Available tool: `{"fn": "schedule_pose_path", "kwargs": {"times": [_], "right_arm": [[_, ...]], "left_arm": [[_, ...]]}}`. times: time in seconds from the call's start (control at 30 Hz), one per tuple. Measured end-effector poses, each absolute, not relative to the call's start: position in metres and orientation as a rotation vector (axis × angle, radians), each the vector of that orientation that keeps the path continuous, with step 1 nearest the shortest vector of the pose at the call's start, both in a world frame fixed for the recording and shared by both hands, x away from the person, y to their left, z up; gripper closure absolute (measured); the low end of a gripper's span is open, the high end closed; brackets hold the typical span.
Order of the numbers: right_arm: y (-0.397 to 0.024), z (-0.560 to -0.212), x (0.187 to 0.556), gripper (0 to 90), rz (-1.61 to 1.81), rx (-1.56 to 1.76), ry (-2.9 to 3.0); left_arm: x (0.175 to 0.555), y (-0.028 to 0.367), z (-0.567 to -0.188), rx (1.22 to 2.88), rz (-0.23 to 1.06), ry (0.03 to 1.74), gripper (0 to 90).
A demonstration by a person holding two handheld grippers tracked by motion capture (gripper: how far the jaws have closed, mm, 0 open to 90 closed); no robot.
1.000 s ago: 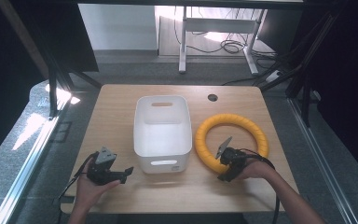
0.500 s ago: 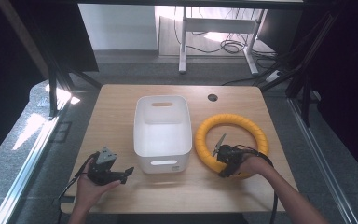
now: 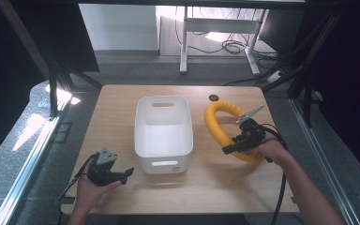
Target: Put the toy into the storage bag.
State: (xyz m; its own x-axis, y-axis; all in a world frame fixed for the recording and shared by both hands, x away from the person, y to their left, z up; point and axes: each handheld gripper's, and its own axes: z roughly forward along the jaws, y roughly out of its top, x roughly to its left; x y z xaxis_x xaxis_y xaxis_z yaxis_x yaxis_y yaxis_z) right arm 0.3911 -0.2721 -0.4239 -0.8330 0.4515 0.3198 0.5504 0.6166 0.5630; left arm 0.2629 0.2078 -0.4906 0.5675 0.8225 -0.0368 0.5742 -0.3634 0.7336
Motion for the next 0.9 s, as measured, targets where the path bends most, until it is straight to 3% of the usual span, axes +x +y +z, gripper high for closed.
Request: {"fn": "schedule_pose_path", "kwargs": {"times": [0.9], "right_arm": [[-0.283, -0.365, 0.384, 51.7, -1.516, -0.77, -2.578]], "left_arm": [[0.264, 0.205, -0.492, 2.095, 0.44, 1.115, 15.9]]}}
